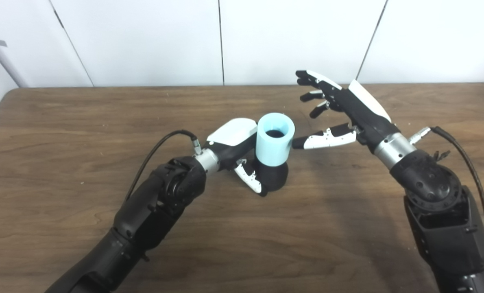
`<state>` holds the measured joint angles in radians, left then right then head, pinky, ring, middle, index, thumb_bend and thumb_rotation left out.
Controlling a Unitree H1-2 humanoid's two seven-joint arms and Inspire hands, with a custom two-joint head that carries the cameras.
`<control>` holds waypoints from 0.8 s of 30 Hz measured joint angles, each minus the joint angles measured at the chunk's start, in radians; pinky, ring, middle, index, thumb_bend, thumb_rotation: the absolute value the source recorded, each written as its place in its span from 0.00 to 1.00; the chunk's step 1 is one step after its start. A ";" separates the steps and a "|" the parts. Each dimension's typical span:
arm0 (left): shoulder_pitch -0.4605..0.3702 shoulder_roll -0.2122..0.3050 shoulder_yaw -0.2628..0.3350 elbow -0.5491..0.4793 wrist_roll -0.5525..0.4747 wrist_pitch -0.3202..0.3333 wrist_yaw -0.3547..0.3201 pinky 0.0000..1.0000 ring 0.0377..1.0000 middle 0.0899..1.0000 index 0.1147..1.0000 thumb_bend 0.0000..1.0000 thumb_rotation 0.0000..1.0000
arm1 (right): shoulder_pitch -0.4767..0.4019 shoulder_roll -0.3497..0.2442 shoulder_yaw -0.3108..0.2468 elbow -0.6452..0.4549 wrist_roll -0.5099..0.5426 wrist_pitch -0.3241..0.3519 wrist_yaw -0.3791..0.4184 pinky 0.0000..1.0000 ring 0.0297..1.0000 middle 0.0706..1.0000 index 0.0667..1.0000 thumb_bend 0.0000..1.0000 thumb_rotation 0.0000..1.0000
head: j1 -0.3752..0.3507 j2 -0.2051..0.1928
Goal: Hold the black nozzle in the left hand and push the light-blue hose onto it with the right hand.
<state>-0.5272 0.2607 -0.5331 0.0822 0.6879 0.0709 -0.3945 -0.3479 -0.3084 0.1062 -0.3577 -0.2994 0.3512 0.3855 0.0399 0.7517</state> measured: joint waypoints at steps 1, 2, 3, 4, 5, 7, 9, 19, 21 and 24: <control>0.000 0.000 0.000 0.000 0.000 0.000 0.000 0.97 0.60 0.44 0.42 0.53 0.00 | 0.007 -0.003 -0.002 0.000 0.009 0.000 0.001 0.59 0.78 0.89 0.93 0.60 0.12 | 0.002 0.000; 0.000 0.000 0.000 0.000 0.000 0.000 0.000 0.97 0.60 0.44 0.42 0.53 0.00 | 0.016 -0.008 -0.004 0.000 0.016 0.000 0.001 0.59 0.78 0.88 0.92 0.59 0.12 | 0.002 0.000; 0.000 0.000 0.000 0.000 0.000 0.000 0.000 0.97 0.60 0.44 0.42 0.53 0.00 | 0.024 -0.011 -0.010 0.002 0.032 0.000 0.003 0.58 0.77 0.87 0.92 0.58 0.11 | 0.002 0.000; 0.000 0.000 0.001 0.000 0.000 0.000 0.000 0.97 0.60 0.44 0.42 0.53 0.00 | 0.033 -0.012 -0.017 0.006 0.043 0.002 0.003 0.58 0.76 0.86 0.91 0.57 0.11 | 0.000 -0.005; 0.000 0.000 0.001 0.000 0.000 0.000 0.000 0.97 0.60 0.44 0.42 0.53 0.00 | 0.041 -0.011 -0.025 0.010 0.053 0.006 0.000 0.58 0.74 0.83 0.88 0.56 0.12 | 0.000 -0.005; 0.001 0.001 0.003 0.000 0.000 -0.001 0.000 0.97 0.60 0.43 0.42 0.53 0.00 | 0.064 0.005 -0.045 0.016 0.073 0.025 -0.020 0.57 0.73 0.81 0.87 0.56 0.12 | 0.000 -0.005; 0.001 0.001 0.005 0.000 -0.001 -0.002 0.000 0.97 0.60 0.43 0.42 0.53 0.00 | 0.086 0.023 -0.051 0.024 0.077 0.038 -0.038 0.57 0.72 0.80 0.85 0.56 0.13 | 0.003 -0.006; 0.018 0.002 0.041 -0.004 -0.039 -0.002 -0.001 0.98 0.90 0.93 0.93 0.99 0.29 | 0.144 0.148 -0.120 0.114 0.118 0.032 -0.193 0.54 0.69 0.79 0.82 0.57 0.17 | 0.003 -0.008; 0.026 0.001 0.057 -0.005 -0.051 -0.001 0.001 1.00 0.97 0.98 0.99 1.00 0.33 | 0.151 0.159 -0.121 0.124 0.126 0.023 -0.217 0.55 0.69 0.79 0.82 0.57 0.16 | 0.003 -0.008; 0.042 -0.003 0.084 -0.009 -0.067 0.001 0.010 1.00 1.00 1.00 1.00 1.00 0.34 | 0.163 0.171 -0.128 0.129 0.145 0.004 -0.241 0.56 0.70 0.80 0.82 0.57 0.16 | 0.003 -0.011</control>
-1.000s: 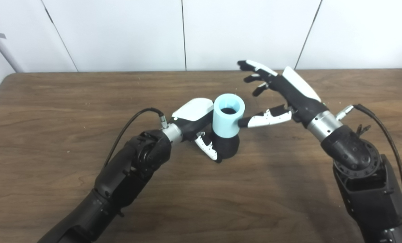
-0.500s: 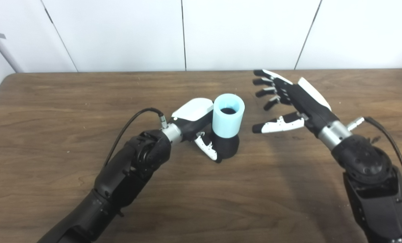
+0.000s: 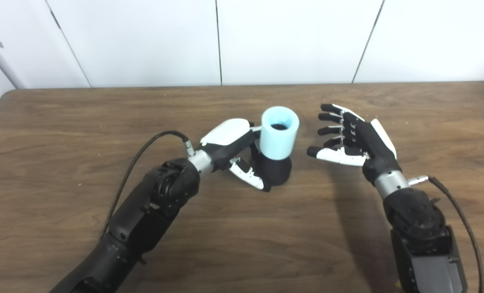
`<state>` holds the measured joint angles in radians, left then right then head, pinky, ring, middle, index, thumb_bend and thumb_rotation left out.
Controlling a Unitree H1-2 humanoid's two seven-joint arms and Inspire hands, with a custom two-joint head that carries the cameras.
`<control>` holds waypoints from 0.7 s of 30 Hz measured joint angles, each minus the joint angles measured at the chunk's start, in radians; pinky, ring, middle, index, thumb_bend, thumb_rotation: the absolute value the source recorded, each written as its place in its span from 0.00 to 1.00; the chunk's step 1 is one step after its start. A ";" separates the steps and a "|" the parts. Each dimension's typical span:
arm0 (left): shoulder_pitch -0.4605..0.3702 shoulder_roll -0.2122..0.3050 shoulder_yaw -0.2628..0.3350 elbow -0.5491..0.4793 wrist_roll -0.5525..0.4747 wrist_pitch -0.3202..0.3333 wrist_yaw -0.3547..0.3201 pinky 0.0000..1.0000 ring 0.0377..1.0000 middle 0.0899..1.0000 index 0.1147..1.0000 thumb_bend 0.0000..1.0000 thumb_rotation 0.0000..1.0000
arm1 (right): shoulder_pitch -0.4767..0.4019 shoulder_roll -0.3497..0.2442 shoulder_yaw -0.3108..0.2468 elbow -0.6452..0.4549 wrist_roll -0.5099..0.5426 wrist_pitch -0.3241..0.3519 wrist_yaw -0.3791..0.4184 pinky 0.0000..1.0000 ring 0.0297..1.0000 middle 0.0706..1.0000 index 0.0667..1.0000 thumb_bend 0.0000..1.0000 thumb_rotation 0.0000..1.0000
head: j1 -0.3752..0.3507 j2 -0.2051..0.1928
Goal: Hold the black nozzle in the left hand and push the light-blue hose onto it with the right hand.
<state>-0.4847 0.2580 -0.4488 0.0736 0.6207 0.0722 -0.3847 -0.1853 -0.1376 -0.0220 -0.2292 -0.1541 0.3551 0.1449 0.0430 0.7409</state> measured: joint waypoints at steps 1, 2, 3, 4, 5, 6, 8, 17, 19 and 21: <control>0.011 -0.003 0.010 -0.005 -0.002 0.002 0.012 1.00 1.00 1.00 1.00 1.00 0.33 | 0.001 0.004 -0.004 0.003 0.010 -0.006 -0.006 0.57 0.70 0.80 0.82 0.57 0.17 | 0.000 0.000; 0.025 -0.006 0.021 -0.012 -0.003 0.003 0.023 1.00 1.00 0.99 1.00 1.00 0.32 | 0.001 0.009 -0.009 0.006 0.017 -0.012 -0.012 0.58 0.70 0.80 0.82 0.58 0.18 | -0.003 -0.002; 0.039 -0.011 0.032 -0.020 -0.003 0.005 0.031 1.00 1.00 0.99 1.00 1.00 0.31 | 0.001 0.013 -0.013 0.010 0.024 -0.015 -0.020 0.58 0.70 0.80 0.82 0.58 0.18 | -0.003 -0.002; 0.053 -0.015 0.045 -0.025 -0.005 0.006 0.044 1.00 0.99 0.98 1.00 1.00 0.30 | 0.001 0.016 -0.015 0.014 0.030 -0.020 -0.024 0.58 0.70 0.80 0.82 0.58 0.18 | -0.003 -0.002; 0.070 -0.020 0.058 -0.031 -0.006 0.008 0.059 1.00 0.98 0.97 0.99 1.00 0.29 | 0.001 0.018 -0.016 0.019 0.034 -0.027 -0.027 0.58 0.70 0.80 0.82 0.58 0.18 | -0.003 -0.002; 0.082 -0.023 0.075 -0.036 -0.008 0.009 0.068 1.00 0.98 0.97 0.98 1.00 0.27 | 0.003 0.019 -0.016 0.022 0.036 -0.033 -0.028 0.58 0.70 0.80 0.82 0.58 0.18 | -0.003 -0.002; 0.098 -0.024 0.100 -0.040 -0.014 0.009 0.081 0.99 0.97 0.95 0.96 1.00 0.25 | 0.006 0.020 -0.016 0.025 0.044 -0.045 -0.030 0.58 0.70 0.80 0.82 0.58 0.18 | -0.003 -0.002; 0.173 -0.022 0.214 -0.082 -0.077 0.018 0.120 0.94 0.94 0.92 0.93 0.89 0.18 | 0.020 0.043 -0.033 0.031 0.078 -0.078 -0.061 0.58 0.70 0.79 0.82 0.59 0.20 | 0.000 -0.002; 0.197 -0.024 0.245 -0.100 -0.102 0.024 0.133 0.87 0.92 0.89 0.91 0.79 0.16 | 0.026 0.046 -0.033 0.031 0.082 -0.088 -0.066 0.57 0.70 0.79 0.81 0.60 0.20 | 0.000 -0.002; 0.226 -0.038 0.296 -0.119 -0.144 0.033 0.162 0.79 0.87 0.85 0.86 0.71 0.13 | 0.031 0.047 -0.035 0.031 0.085 -0.094 -0.072 0.56 0.69 0.79 0.81 0.60 0.20 | 0.000 -0.002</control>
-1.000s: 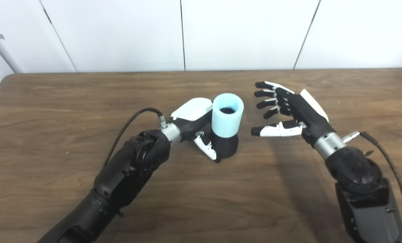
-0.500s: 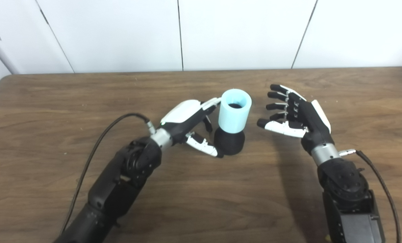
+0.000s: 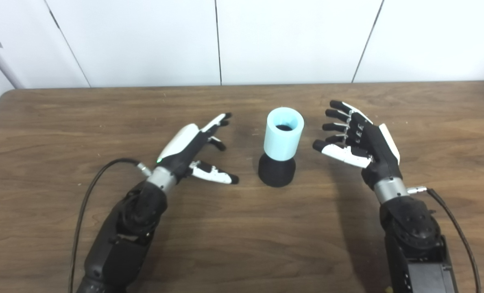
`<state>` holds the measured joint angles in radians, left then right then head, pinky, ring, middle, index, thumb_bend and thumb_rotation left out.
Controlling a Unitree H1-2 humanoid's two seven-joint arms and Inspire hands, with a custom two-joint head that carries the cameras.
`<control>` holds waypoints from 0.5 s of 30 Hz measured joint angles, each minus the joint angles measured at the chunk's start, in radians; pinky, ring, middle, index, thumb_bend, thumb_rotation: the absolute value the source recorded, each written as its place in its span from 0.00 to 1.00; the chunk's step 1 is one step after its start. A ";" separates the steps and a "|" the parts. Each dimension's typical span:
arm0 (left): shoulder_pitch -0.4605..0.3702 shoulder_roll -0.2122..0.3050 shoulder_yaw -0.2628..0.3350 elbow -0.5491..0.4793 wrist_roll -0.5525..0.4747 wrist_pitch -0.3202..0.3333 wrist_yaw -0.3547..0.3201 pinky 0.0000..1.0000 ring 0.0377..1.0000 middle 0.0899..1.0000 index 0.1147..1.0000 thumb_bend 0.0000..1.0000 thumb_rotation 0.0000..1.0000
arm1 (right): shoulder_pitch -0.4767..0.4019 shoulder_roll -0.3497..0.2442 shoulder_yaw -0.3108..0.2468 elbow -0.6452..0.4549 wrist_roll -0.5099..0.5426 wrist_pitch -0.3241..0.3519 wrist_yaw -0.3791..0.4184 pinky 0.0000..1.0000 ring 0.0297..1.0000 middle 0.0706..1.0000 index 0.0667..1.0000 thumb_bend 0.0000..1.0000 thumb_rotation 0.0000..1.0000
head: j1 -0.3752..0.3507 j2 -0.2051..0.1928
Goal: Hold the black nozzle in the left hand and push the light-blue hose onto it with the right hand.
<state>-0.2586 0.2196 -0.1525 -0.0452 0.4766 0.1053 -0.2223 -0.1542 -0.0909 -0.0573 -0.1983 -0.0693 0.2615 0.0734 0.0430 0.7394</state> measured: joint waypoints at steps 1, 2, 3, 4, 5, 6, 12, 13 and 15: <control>0.010 -0.020 0.041 -0.001 -0.039 -0.001 0.024 0.74 0.83 0.81 0.82 0.67 0.13 | 0.002 0.000 -0.003 0.000 0.002 -0.002 -0.004 0.56 0.68 0.77 0.80 0.60 0.21 | 0.000 0.000; 0.019 -0.044 0.074 0.000 -0.081 -0.001 0.053 0.71 0.80 0.78 0.79 0.65 0.14 | 0.004 0.000 -0.007 0.000 0.003 -0.008 -0.009 0.55 0.68 0.76 0.79 0.60 0.21 | 0.000 -0.002; 0.028 -0.074 0.104 -0.001 -0.128 -0.003 0.079 0.69 0.78 0.75 0.77 0.64 0.14 | 0.005 0.000 -0.010 0.000 0.006 -0.018 -0.013 0.55 0.67 0.75 0.78 0.60 0.22 | 0.000 -0.002; 0.036 -0.112 0.132 -0.002 -0.168 -0.008 0.105 0.68 0.77 0.74 0.76 0.63 0.15 | 0.006 0.000 -0.012 0.000 0.009 -0.028 -0.017 0.55 0.67 0.75 0.77 0.60 0.22 | 0.000 -0.002; 0.043 -0.142 0.144 -0.002 -0.209 -0.016 0.123 0.66 0.76 0.73 0.75 0.63 0.16 | 0.005 0.001 -0.012 0.000 0.013 -0.033 -0.021 0.54 0.66 0.74 0.76 0.60 0.22 | -0.002 -0.003; 0.052 -0.170 0.154 -0.003 -0.242 -0.023 0.132 0.64 0.74 0.72 0.74 0.63 0.18 | 0.003 0.004 -0.011 -0.001 0.017 -0.037 -0.022 0.53 0.65 0.73 0.75 0.61 0.23 | 0.000 -0.005; 0.060 -0.235 0.193 -0.033 -0.459 -0.015 0.117 0.64 0.74 0.72 0.75 0.65 0.28 | 0.025 0.019 -0.016 -0.036 0.050 -0.041 -0.033 0.50 0.63 0.70 0.72 0.60 0.24 | -0.009 -0.011; 0.060 -0.231 0.199 -0.041 -0.483 -0.011 0.112 0.65 0.74 0.72 0.75 0.65 0.28 | 0.030 0.018 -0.019 -0.041 0.056 -0.043 -0.034 0.50 0.63 0.70 0.72 0.60 0.24 | -0.011 -0.015; 0.060 -0.222 0.204 -0.051 -0.517 0.002 0.106 0.65 0.74 0.72 0.75 0.63 0.26 | 0.039 0.016 -0.026 -0.041 0.065 -0.043 -0.035 0.49 0.63 0.70 0.71 0.60 0.24 | -0.011 -0.017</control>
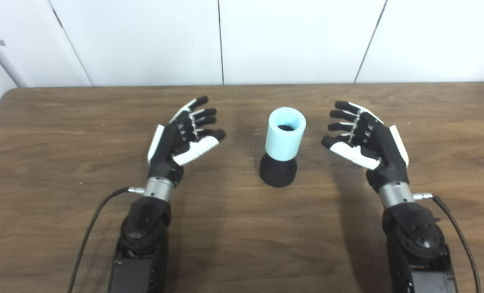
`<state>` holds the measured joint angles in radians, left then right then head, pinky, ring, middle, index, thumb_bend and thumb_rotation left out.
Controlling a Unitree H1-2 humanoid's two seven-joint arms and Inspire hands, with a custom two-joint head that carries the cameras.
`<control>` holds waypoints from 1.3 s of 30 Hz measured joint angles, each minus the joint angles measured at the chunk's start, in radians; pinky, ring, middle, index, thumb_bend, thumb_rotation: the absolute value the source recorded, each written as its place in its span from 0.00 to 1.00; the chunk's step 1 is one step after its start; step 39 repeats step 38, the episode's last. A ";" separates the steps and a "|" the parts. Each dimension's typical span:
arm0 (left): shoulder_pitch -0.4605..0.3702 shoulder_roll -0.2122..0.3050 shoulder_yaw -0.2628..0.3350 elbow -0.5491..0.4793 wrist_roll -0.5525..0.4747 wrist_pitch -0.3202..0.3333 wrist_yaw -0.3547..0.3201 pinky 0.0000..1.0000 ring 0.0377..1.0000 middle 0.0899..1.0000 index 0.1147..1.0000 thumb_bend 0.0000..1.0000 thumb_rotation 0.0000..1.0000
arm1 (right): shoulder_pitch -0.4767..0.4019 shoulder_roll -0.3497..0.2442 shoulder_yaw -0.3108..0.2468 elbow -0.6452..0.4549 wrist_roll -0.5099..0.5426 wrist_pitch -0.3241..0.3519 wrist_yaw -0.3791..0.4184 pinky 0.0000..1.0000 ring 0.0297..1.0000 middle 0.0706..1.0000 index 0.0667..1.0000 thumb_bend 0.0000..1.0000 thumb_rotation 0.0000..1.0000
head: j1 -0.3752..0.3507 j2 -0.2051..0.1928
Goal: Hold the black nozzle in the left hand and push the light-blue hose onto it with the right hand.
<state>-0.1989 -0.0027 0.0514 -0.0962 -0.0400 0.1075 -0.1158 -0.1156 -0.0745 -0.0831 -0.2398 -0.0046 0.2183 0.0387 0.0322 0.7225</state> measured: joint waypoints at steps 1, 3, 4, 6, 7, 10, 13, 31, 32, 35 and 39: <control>0.001 0.003 0.001 -0.002 -0.010 0.000 -0.001 0.65 0.74 0.72 0.75 0.63 0.24 | 0.003 -0.001 -0.002 0.000 0.005 0.000 -0.001 0.49 0.63 0.70 0.71 0.60 0.25 | 0.000 0.000; 0.002 0.004 0.000 -0.004 -0.020 0.000 0.000 0.65 0.74 0.72 0.75 0.62 0.23 | 0.005 0.000 -0.004 -0.001 0.012 0.000 -0.002 0.49 0.62 0.70 0.71 0.60 0.26 | 0.002 0.002; 0.003 0.003 -0.001 -0.004 -0.025 0.000 0.000 0.65 0.74 0.72 0.75 0.62 0.22 | 0.005 0.000 -0.004 -0.002 0.014 -0.002 -0.002 0.49 0.62 0.70 0.71 0.60 0.26 | 0.003 0.000; 0.006 0.003 -0.003 -0.005 -0.038 0.000 -0.001 0.65 0.74 0.72 0.75 0.62 0.22 | 0.005 0.000 -0.003 -0.006 0.017 -0.010 -0.002 0.49 0.62 0.70 0.71 0.61 0.26 | 0.006 -0.003; 0.009 0.003 -0.004 -0.005 -0.040 0.000 -0.001 0.64 0.74 0.72 0.74 0.62 0.22 | 0.006 0.000 -0.004 -0.008 0.019 -0.015 -0.002 0.49 0.61 0.69 0.71 0.60 0.26 | 0.008 -0.005; 0.016 0.006 -0.010 -0.005 -0.041 0.000 -0.001 0.64 0.74 0.72 0.74 0.63 0.23 | 0.016 0.000 -0.006 -0.022 0.029 -0.021 -0.002 0.49 0.61 0.69 0.72 0.60 0.25 | 0.008 -0.005; 0.015 0.012 -0.014 -0.006 -0.041 0.000 -0.001 0.63 0.74 0.72 0.74 0.63 0.22 | 0.029 0.000 -0.009 -0.023 0.030 -0.024 -0.005 0.49 0.61 0.69 0.72 0.60 0.25 | 0.006 -0.003; 0.018 0.044 -0.048 -0.007 -0.012 0.002 -0.002 0.60 0.72 0.71 0.73 0.64 0.19 | 0.033 -0.001 -0.001 -0.026 0.029 -0.021 -0.008 0.52 0.61 0.69 0.73 0.67 0.28 | 0.026 -0.032; 0.019 0.052 -0.058 -0.007 0.006 0.001 -0.002 0.60 0.72 0.71 0.72 0.63 0.18 | 0.033 -0.001 0.002 -0.026 0.028 -0.022 -0.008 0.52 0.61 0.69 0.73 0.67 0.28 | 0.026 -0.044; 0.023 0.071 -0.074 -0.007 0.047 -0.003 -0.002 0.59 0.71 0.70 0.72 0.63 0.16 | 0.037 -0.001 0.007 -0.026 0.019 -0.025 -0.009 0.52 0.61 0.70 0.73 0.68 0.29 | 0.028 -0.057; 0.032 0.087 -0.083 -0.007 0.076 -0.008 -0.001 0.58 0.71 0.70 0.71 0.63 0.15 | 0.048 -0.002 0.011 -0.025 0.014 -0.035 -0.008 0.51 0.61 0.70 0.74 0.68 0.28 | 0.034 -0.087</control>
